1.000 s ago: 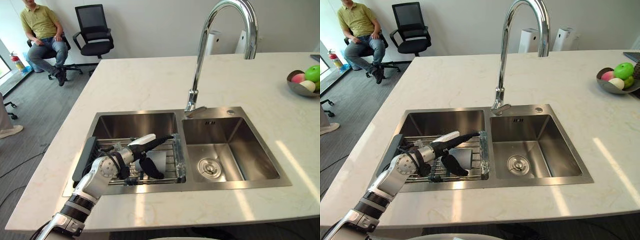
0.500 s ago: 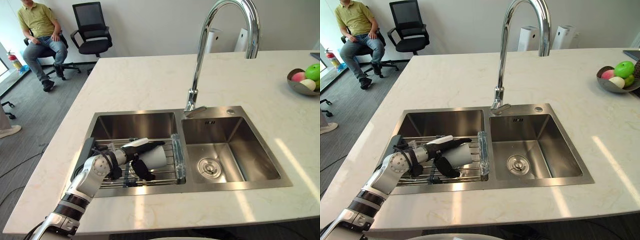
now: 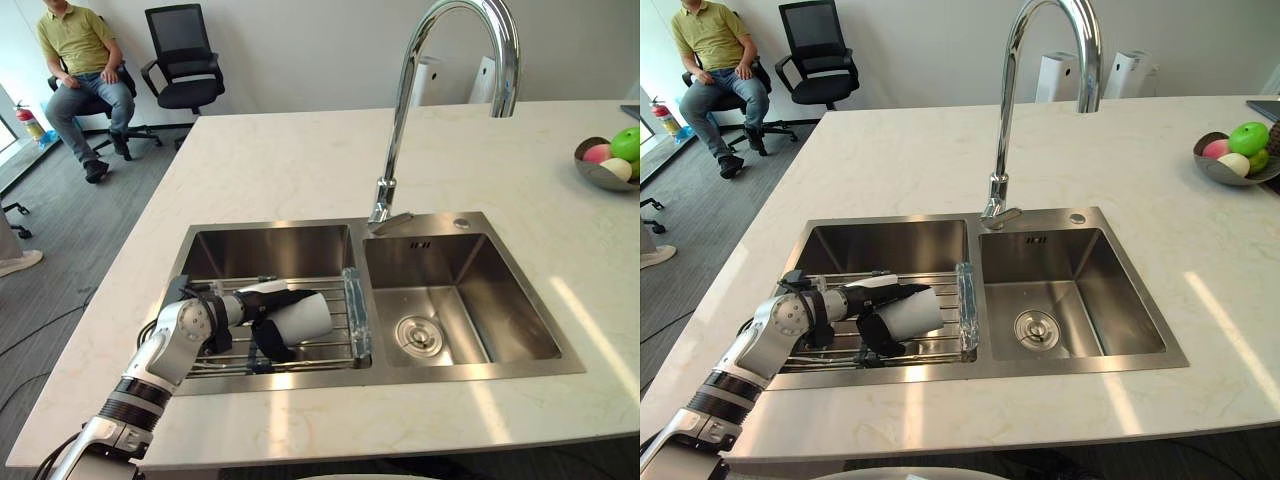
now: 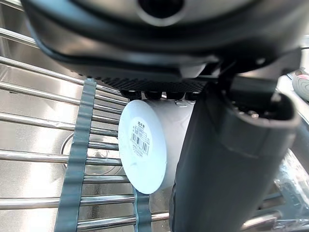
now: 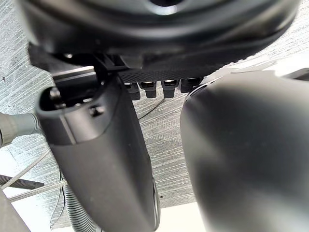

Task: Walk over to the sink, pick up the cup, carry it to the dishwasher, place the cup inside the dishwasher, then close the dishwasher door

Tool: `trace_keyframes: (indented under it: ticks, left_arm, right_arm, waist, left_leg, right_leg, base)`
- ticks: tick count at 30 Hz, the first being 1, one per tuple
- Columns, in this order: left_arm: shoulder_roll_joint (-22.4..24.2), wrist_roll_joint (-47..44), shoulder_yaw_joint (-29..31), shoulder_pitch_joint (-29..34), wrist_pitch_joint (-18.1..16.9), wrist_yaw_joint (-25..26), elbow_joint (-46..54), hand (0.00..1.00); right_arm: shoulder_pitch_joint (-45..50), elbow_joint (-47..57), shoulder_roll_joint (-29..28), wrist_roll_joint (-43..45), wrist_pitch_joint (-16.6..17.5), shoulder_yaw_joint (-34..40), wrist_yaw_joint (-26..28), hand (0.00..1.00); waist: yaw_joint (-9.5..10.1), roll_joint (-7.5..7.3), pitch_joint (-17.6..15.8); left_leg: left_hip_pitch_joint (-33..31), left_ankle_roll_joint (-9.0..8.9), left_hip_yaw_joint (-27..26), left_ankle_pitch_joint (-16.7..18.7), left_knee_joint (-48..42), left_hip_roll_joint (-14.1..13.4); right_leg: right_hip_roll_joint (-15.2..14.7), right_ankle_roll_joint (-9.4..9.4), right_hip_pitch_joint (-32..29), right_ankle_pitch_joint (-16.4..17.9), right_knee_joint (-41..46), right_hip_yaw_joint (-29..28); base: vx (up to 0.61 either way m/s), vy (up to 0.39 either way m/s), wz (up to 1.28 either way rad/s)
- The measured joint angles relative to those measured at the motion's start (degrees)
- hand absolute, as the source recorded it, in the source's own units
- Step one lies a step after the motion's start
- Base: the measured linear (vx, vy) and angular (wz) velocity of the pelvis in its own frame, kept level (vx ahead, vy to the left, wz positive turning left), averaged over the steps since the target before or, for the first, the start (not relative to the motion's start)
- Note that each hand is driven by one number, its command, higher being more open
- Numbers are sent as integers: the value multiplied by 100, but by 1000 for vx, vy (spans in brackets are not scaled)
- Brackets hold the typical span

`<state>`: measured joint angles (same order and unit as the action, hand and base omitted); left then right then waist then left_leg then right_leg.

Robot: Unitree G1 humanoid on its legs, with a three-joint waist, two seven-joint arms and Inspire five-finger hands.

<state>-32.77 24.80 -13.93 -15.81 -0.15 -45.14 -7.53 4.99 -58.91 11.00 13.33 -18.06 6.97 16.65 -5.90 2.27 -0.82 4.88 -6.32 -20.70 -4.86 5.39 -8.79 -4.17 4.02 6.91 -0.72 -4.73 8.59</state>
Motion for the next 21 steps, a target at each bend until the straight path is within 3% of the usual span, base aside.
trace_keyframes:
  ticks: [12, 21]
  left_arm:
    - [528, 224, -264, 202, 163, 889, 112, 0]
    - [712, 675, -299, 615, -362, 1802, 56, 0]
  right_arm:
    - [1, -1, 6, 1, -11, -19, -2, 100]
    - [-41, -2, 31, 3, -71, -117, -16, 100]
  waist:
    - [-2, -5, -3]
    - [17, -19, -11]
  left_leg:
    - [14, 1, 39, 0, 0, 14]
    - [12, 2, 52, 1, 0, 14]
  right_leg:
    - [-10, 12, 35, 11, 0, 41]
    - [-10, 14, 41, 20, 1, 56]
  base:
    - [0, 0, 1]
    - [0, 0, 0]
